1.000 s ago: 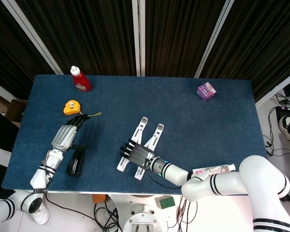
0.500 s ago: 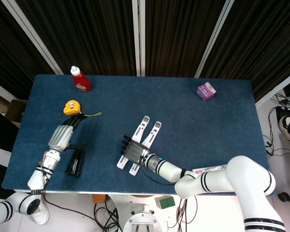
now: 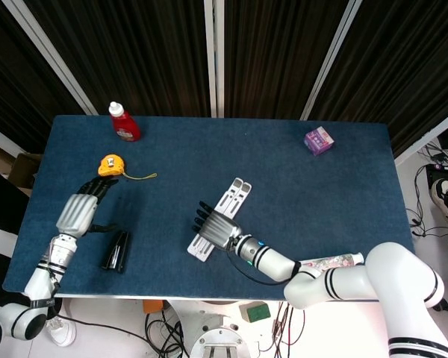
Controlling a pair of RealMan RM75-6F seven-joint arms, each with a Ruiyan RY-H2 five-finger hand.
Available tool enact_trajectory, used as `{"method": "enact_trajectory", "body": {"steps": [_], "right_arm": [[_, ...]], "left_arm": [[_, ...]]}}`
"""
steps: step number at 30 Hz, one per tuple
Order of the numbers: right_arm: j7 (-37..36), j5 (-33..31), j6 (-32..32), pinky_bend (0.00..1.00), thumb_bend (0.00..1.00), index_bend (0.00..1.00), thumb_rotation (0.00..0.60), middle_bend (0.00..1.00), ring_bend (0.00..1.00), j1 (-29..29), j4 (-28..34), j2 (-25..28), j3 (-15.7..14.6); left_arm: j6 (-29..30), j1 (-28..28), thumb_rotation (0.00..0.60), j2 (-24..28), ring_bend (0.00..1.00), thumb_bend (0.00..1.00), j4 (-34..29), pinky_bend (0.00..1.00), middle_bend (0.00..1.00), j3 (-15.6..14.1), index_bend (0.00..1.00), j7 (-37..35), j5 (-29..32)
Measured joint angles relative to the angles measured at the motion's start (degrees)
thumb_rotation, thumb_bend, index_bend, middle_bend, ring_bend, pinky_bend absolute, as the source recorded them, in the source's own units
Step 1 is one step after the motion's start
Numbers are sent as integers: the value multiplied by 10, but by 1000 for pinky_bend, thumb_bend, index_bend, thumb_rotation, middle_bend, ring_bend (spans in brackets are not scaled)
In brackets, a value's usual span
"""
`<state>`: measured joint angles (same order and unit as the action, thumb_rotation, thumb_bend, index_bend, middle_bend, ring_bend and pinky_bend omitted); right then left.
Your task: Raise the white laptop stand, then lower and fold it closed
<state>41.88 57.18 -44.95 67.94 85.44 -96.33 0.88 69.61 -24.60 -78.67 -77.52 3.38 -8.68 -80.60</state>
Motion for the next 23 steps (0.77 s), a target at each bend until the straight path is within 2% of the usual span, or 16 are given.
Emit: {"method": "enact_trajectory", "body": {"steps": [6, 9, 13, 19, 23], "right_arm": [[-20, 39, -139, 0, 82, 0, 600, 21, 0, -80, 75, 63, -24], [-53, 85, -236, 0, 100, 0, 600, 38, 0, -145, 105, 108, -47], [-137, 156, -379, 0, 140, 0, 600, 50, 0, -256, 125, 172, -83], [-299, 222, -532, 0, 145, 0, 600, 50, 0, -422, 101, 233, -127], [-397, 235, -574, 0, 151, 0, 600, 49, 0, -500, 58, 253, -142]], "left_arm": [[47, 36, 600, 40, 61, 28, -19, 153, 65, -1, 118, 57, 9], [78, 59, 600, 56, 61, 28, -26, 151, 65, -4, 118, 79, 11], [119, 91, 600, 69, 61, 28, -30, 151, 66, -8, 118, 89, 10], [177, 140, 600, 81, 61, 28, -41, 148, 71, -24, 118, 100, -8], [212, 171, 600, 82, 61, 28, -56, 140, 71, -42, 118, 114, -27]]}}
